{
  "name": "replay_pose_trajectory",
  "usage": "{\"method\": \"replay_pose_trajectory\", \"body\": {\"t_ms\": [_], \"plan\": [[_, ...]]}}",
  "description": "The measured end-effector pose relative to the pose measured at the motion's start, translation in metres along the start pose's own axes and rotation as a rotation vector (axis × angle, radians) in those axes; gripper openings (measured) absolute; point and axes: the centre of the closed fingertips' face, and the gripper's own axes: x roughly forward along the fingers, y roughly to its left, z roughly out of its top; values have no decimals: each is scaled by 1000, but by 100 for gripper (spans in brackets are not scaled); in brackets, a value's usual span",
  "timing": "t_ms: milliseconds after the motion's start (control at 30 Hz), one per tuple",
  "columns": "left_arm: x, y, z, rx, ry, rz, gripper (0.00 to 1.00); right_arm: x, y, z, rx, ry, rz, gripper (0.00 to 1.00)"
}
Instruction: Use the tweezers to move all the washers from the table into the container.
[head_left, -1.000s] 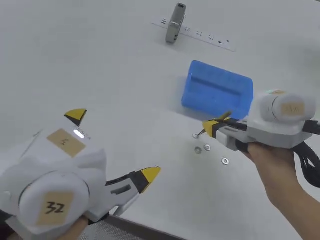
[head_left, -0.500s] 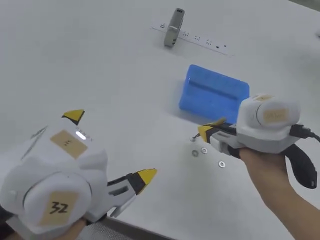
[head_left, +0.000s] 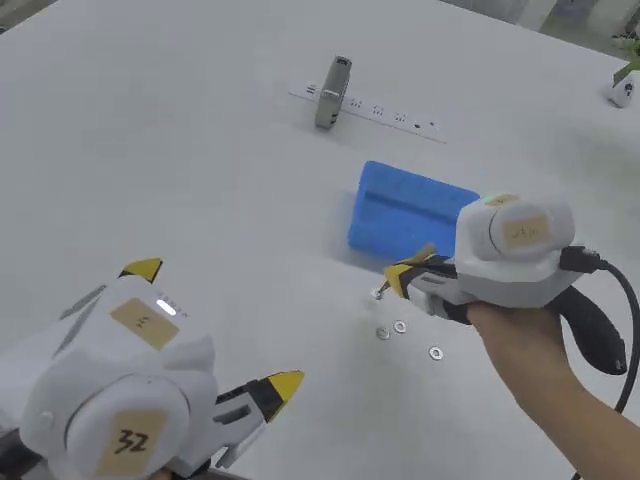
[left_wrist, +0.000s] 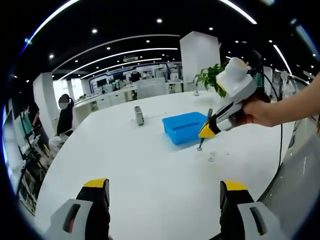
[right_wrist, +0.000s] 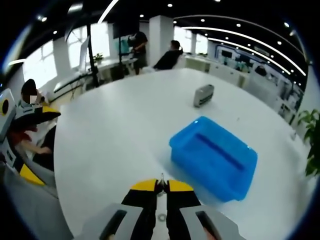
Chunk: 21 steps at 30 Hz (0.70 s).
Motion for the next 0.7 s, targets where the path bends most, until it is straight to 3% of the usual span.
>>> {"method": "replay_pose_trajectory", "body": {"t_ms": [367, 600, 700], "plan": [[1, 0, 0, 5, 3, 1, 94, -18, -12, 33, -61, -55, -19, 2], [2, 0, -1, 5, 7, 2, 94, -23, -29, 64, -53, -122, -61, 2], [2, 1, -1, 5, 7, 5, 94, -19, -41, 73, -56, -140, -106, 2]]}}
